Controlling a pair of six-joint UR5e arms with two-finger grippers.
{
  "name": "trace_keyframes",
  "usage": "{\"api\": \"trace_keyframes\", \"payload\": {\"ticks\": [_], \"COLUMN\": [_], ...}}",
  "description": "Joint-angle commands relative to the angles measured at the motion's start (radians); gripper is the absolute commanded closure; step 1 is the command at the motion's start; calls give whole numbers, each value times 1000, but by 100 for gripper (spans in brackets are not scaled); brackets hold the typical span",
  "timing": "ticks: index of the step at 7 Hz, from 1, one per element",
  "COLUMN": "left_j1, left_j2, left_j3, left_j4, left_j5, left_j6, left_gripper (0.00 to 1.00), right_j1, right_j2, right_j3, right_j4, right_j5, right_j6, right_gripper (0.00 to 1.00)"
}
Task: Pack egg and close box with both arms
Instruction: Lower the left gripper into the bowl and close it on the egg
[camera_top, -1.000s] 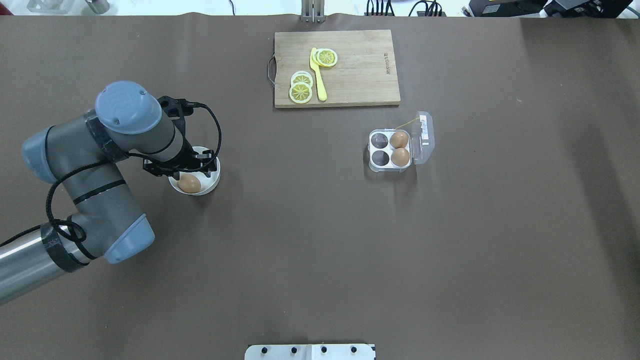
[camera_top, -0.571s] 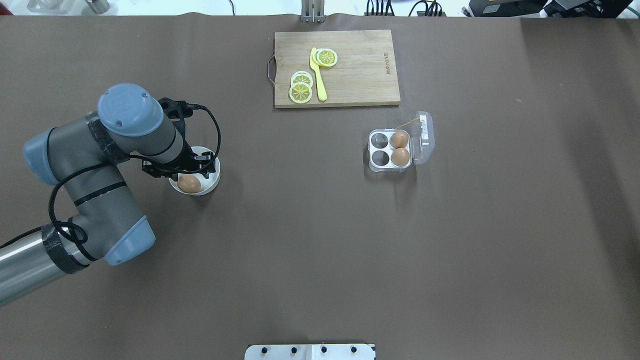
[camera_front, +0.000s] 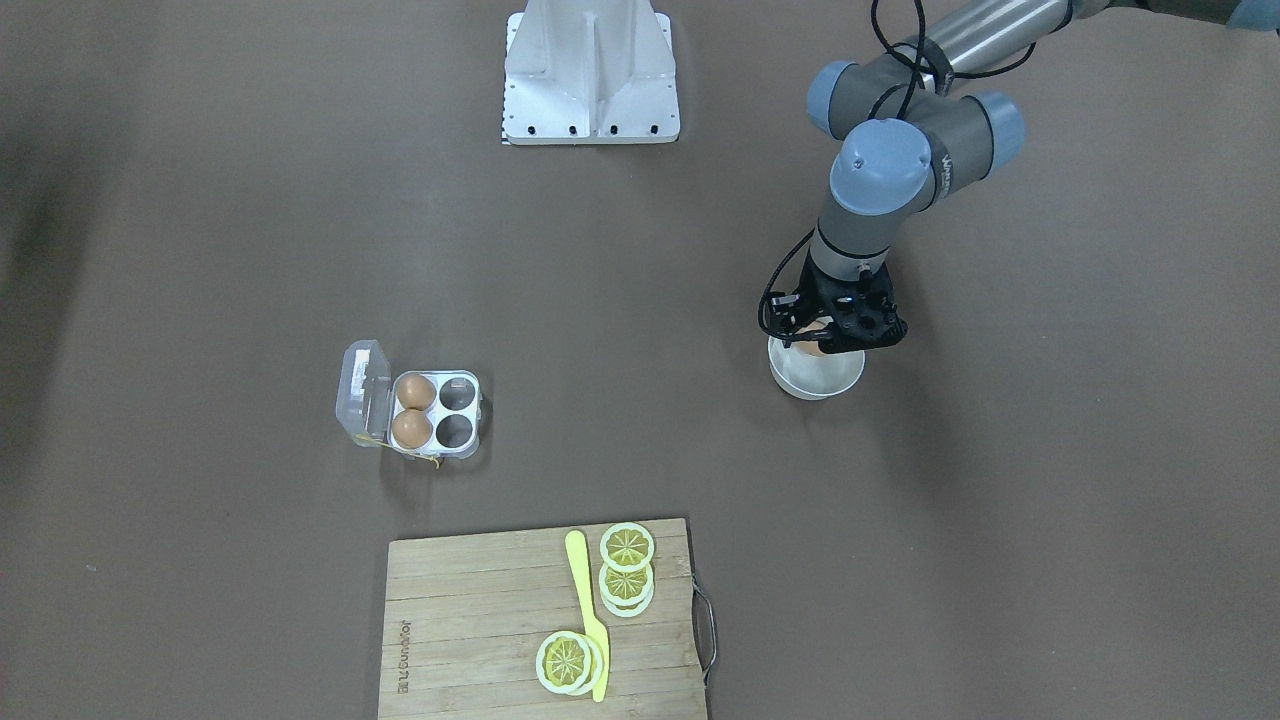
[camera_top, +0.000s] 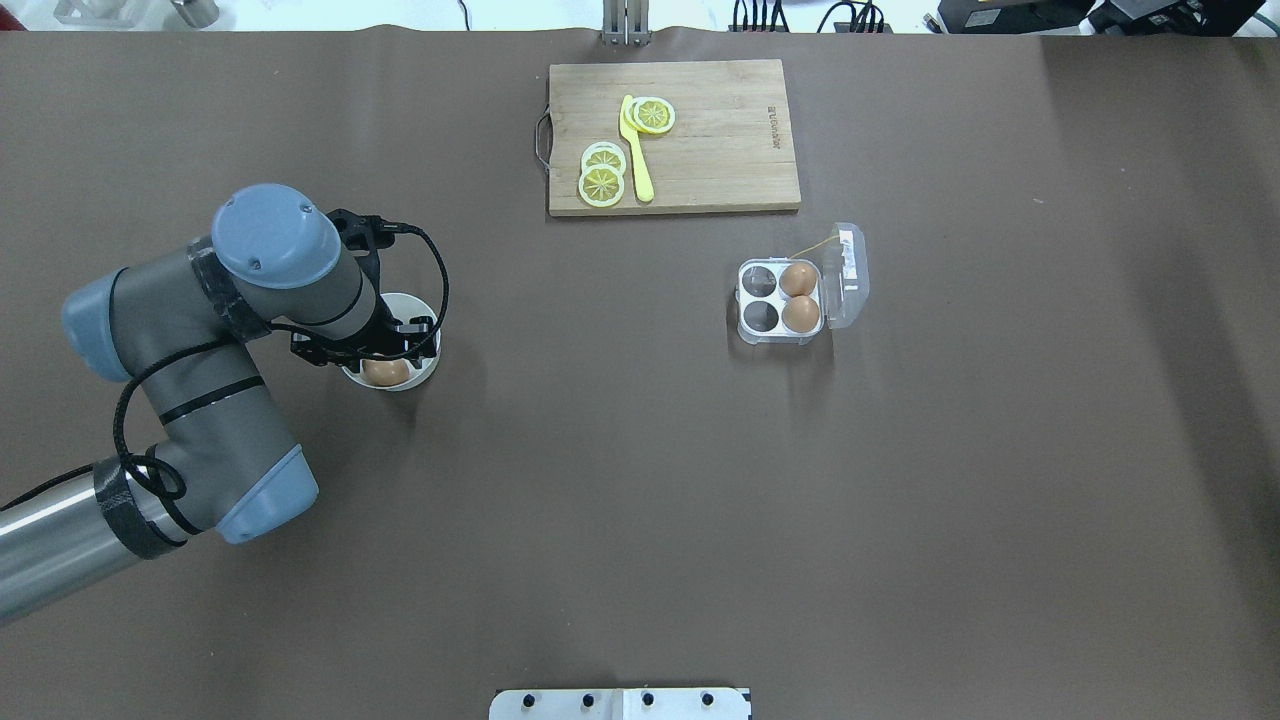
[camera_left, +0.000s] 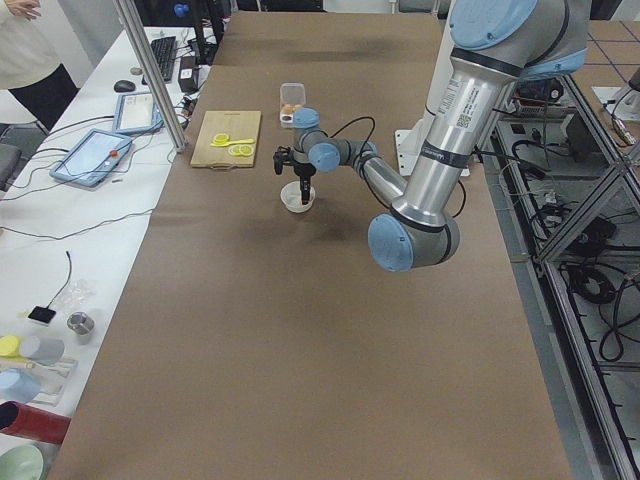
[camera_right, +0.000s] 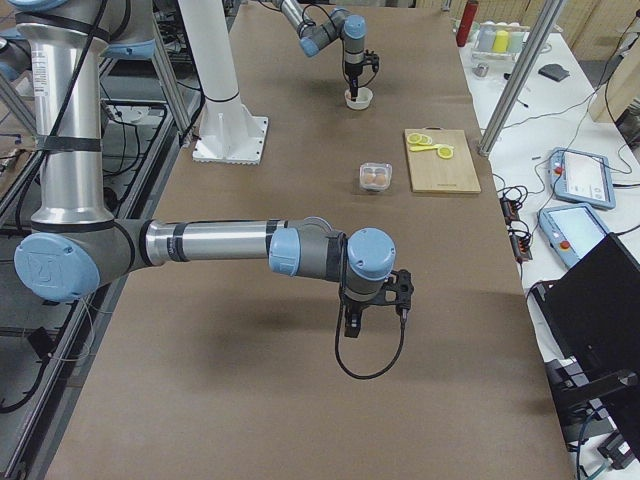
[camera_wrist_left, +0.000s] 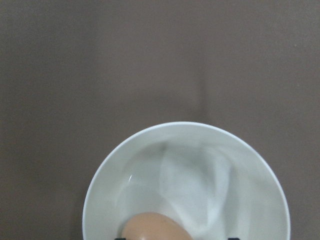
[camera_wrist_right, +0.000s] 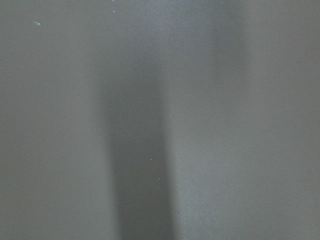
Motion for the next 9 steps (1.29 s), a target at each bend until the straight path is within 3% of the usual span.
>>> {"api": "trace_keyframes", "payload": {"ticks": [1, 9], "left_j1": [4, 13], "left_j2": [-1, -5], "left_j3": [0, 16], "left_j4": [3, 1], "left_j5": [1, 1], "left_j6": [-1, 0], "left_gripper": [26, 29], "right_j1": [0, 0], "right_j2": [0, 0], "right_j3": [-1, 4], "right_j4": [0, 0], "right_j5": [-1, 1], "right_j6": [0, 0], "right_gripper": [0, 0]}}
